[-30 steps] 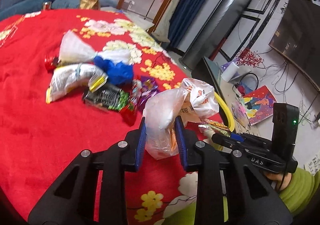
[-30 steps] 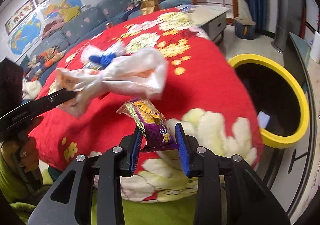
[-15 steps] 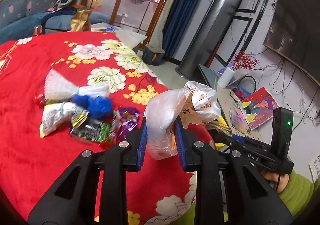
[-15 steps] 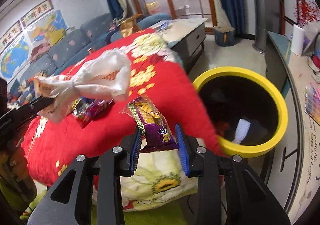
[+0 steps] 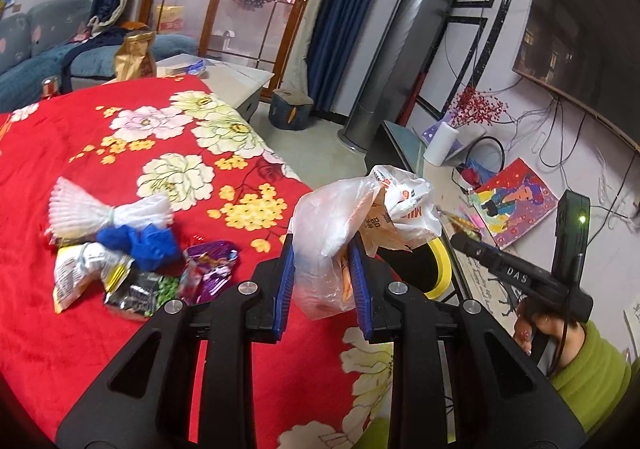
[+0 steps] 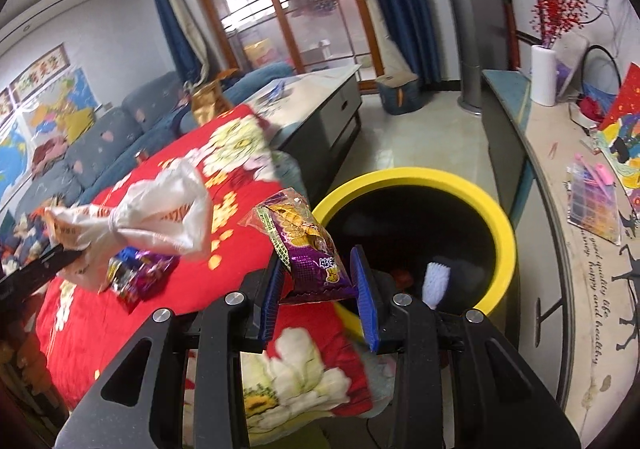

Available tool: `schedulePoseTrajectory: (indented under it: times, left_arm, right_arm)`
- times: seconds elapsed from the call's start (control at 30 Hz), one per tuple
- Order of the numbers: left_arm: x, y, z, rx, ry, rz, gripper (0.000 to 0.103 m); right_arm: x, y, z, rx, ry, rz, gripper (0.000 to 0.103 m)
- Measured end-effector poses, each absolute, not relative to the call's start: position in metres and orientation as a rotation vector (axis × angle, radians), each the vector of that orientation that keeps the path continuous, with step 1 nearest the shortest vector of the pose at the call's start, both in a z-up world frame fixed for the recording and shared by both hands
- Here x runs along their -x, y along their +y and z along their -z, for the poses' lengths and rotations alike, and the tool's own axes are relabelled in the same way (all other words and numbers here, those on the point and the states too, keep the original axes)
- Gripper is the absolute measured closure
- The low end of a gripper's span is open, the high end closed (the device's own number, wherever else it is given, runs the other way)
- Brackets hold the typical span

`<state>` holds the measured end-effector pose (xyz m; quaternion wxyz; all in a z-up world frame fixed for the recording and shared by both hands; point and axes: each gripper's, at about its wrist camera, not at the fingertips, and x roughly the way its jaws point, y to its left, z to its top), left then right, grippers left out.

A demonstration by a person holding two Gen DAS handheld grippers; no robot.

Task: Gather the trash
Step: 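Carry the candy wrapper and white plastic bag over the bin with both tools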

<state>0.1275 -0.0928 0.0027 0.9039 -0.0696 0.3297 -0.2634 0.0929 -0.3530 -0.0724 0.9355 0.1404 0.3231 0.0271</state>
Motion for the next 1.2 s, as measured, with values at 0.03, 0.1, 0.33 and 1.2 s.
schedulePoseTrajectory:
  times: [0.03,0.1,0.33,1.2]
  left_arm:
    - [-0.129,-0.096,-0.003,0.140,0.684,0.547,0.083]
    - [-0.131,-0.101,-0.002,0.133,0.689,0.554,0.083]
    - [-0.138,-0.123,0.002,0.098,0.695,0.582,0.083]
    - [-0.163,-0.222,0.040,-0.072,0.764,0.634,0.082]
  right_arm:
    - [-0.093,-0.355,0.071,-0.288,0.657,-0.049,0.071]
    - [-0.094,-0.362,0.069,-0.296,0.645,-0.031,0.071]
    - [-0.096,-0.386,0.068,-0.321,0.619,0.028,0.071]
    - [-0.128,-0.458,0.084,-0.375,0.605,0.149,0.071]
